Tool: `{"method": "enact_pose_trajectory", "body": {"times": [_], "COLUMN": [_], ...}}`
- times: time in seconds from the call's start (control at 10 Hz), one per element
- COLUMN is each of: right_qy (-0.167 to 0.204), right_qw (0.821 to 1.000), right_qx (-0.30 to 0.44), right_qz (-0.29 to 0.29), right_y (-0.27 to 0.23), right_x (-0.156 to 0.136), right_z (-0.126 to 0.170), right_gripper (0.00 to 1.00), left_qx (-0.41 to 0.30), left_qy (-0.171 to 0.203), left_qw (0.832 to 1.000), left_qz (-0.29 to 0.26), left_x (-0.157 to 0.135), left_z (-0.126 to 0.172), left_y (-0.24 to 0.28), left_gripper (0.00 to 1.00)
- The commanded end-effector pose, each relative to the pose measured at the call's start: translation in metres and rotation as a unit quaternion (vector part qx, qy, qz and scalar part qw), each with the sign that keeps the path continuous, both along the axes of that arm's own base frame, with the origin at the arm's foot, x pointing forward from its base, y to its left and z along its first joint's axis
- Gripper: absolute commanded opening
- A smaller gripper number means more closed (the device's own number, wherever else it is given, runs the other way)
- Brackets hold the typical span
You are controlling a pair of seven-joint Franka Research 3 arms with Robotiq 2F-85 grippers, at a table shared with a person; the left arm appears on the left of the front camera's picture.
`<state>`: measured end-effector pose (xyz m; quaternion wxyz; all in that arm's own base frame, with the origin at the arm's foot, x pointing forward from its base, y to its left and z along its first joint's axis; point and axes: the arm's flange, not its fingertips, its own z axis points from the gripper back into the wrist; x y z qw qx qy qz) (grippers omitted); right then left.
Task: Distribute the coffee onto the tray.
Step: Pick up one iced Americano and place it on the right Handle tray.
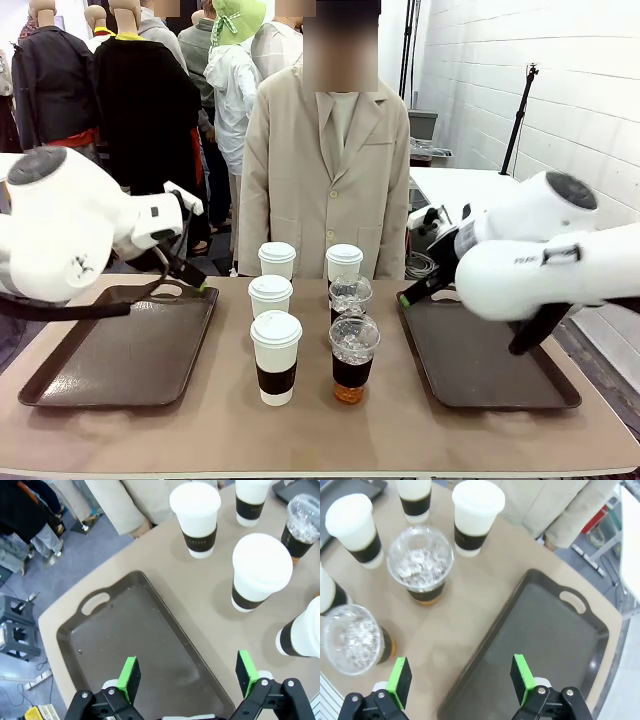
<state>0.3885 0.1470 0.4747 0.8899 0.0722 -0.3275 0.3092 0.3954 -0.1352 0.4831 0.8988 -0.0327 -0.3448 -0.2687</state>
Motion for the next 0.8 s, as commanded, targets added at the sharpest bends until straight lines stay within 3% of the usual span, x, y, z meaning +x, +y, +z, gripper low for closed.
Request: {"method": "enact_pose_trajectory", "body": {"times": [0.0,0.2,0.4,0.7], "right_qy": [0.008,0.008,0.020,0.026], "right_qw": [0.999,0.997,0.990,0.980], "right_qx": [0.041,0.072,0.124,0.177], "right_qz": [0.032,0.038,0.059,0.089], "right_y": [-0.024,-0.042,-0.063,-0.086], "right_x": [0.003,0.005,0.007,0.014], "right_z": [0.024,0.037,0.039,0.023], "right_gripper": [1.00,1.00,1.00,1.00], "left_qx": [-0.025,-0.041,-0.084,-0.148], "left_qy": [0.007,0.004,-0.008,-0.037], "left_qw": [0.999,0.999,0.991,0.976], "left_qz": [-0.034,-0.031,-0.106,-0.157], "left_x": [-0.003,0.001,0.001,0.007], "left_z": [0.018,0.025,0.027,0.011], "left_y": [0.026,0.042,0.053,0.069], "left_gripper": [1.00,1.00,1.00,1.00]}}
